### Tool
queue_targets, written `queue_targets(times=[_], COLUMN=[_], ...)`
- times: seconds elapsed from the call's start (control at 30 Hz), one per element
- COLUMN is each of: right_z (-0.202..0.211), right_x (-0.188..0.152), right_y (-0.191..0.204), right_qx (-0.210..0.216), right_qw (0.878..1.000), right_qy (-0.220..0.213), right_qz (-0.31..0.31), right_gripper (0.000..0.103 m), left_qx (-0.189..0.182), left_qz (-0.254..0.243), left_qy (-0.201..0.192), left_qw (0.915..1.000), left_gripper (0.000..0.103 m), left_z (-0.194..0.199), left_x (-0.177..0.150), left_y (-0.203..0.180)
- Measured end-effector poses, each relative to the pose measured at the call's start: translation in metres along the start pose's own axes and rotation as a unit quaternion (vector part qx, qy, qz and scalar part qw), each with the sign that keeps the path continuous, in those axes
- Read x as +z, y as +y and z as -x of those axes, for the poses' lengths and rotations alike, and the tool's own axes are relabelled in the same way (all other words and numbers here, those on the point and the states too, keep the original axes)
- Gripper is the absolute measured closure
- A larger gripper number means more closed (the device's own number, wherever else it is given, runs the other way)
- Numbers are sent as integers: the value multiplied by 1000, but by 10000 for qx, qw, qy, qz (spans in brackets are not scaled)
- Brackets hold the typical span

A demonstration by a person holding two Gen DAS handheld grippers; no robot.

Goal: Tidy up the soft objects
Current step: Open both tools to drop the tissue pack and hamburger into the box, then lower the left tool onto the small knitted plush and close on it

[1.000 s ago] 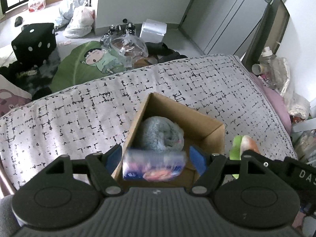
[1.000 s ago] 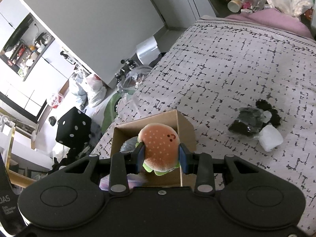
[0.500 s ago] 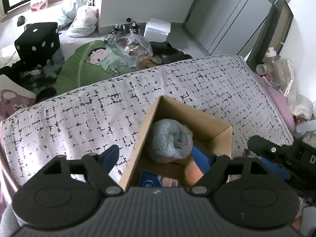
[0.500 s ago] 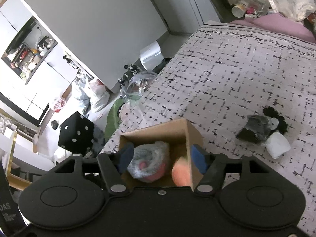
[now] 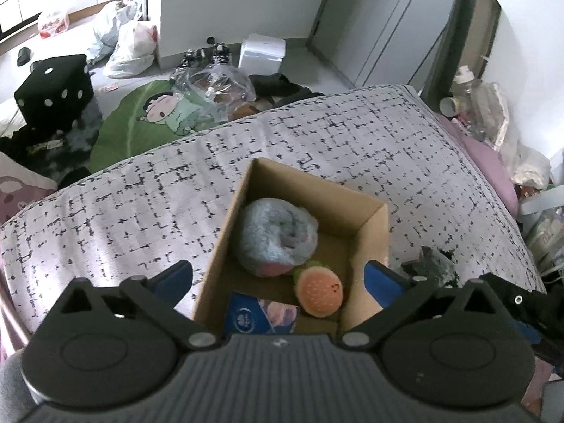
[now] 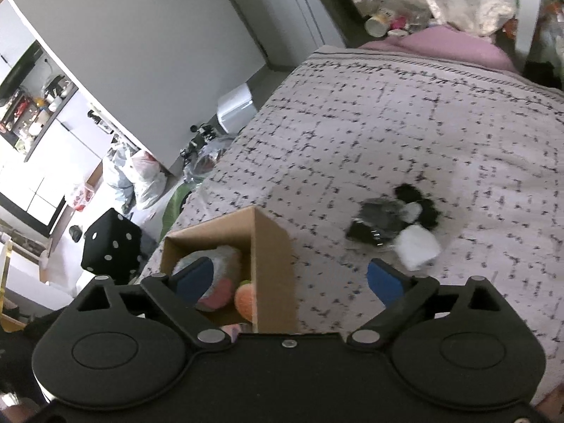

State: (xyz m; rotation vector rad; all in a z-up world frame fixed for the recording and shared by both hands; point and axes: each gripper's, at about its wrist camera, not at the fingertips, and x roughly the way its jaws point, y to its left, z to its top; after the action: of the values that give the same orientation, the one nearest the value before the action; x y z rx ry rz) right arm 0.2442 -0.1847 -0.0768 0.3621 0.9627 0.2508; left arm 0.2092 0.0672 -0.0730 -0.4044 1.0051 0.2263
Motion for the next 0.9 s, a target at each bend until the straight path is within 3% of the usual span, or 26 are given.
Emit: queue_targets(times=[0.43, 0.63, 0.9], right_z=[21, 27, 30], right_x=[-3, -12, -14], right_y=[-56, -80, -107], right_qx=[-293, -290, -256], right_qw=[9993, 9987, 9981], right_qy=[-22, 131, 68], right_qz=[-248, -410, -549], right_gripper=[2, 3, 3], left_qx=[-242, -259, -261], left_qz=[-424, -614, -734], left_qy=[35, 241, 178], left_qw=[9988, 9975, 9968], left_gripper=[0, 1, 1], left_z=[6, 6, 14], left_x=[-19, -40, -64], left_y=[-46, -69, -90])
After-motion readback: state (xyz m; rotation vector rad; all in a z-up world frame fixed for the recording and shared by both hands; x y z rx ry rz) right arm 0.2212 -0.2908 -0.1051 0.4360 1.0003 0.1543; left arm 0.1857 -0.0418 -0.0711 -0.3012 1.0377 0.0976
